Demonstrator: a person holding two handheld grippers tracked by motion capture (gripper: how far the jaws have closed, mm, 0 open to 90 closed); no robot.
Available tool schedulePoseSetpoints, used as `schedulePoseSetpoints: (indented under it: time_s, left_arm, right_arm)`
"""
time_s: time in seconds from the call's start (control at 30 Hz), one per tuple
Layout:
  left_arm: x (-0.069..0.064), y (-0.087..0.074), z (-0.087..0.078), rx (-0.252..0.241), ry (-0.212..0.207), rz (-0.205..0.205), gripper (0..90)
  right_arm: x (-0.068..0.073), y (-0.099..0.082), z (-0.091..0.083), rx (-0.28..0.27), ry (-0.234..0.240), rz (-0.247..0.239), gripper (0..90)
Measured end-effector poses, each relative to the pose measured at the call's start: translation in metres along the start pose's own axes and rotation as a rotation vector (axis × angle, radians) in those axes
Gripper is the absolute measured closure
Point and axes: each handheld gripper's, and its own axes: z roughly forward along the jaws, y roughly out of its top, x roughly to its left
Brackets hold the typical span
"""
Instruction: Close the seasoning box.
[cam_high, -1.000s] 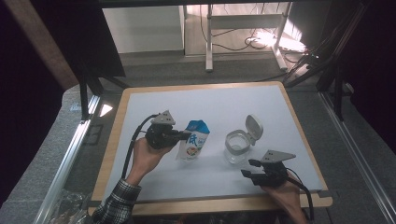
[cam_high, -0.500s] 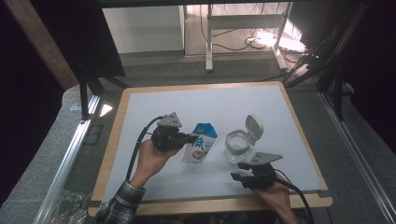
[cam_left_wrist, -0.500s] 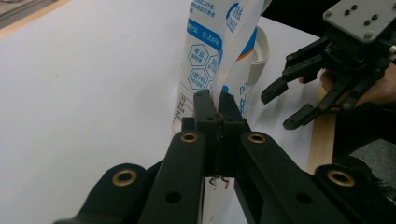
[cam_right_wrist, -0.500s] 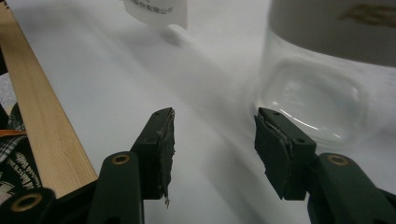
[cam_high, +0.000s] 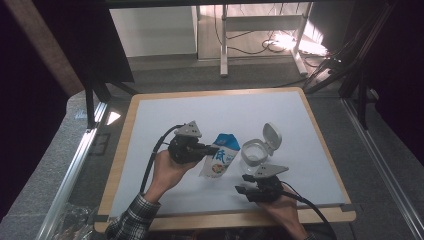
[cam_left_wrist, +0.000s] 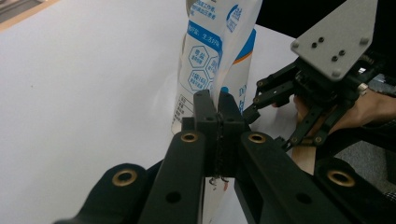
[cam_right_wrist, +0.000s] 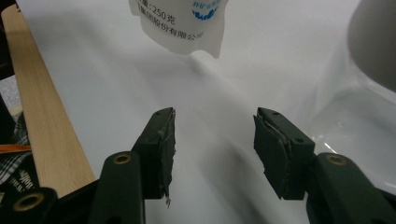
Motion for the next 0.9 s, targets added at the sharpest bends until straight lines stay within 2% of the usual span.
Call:
schedulePoseSetpoints:
  time_s: [0.3, 0.57, 0.9]
  left_arm:
    - [-0.002, 0.005, 0.001, 0.0, -0.003, -0.006, 90.0]
    - [-0.005, 0.011, 0.002, -0.004, -0.011, -0.01, 90.0]
    - [-0.009, 0.022, 0.002, -0.006, -0.033, 0.002, 90.0]
  right_arm:
    - [0.007, 0.007, 0.019, 0.017, -0.015, -0.021, 45.4]
    - [0.011, 0.012, 0.031, 0.007, -0.041, -0.009, 43.5]
    - [0.017, 0.018, 0.043, -0.015, -0.085, -0.045, 39.6]
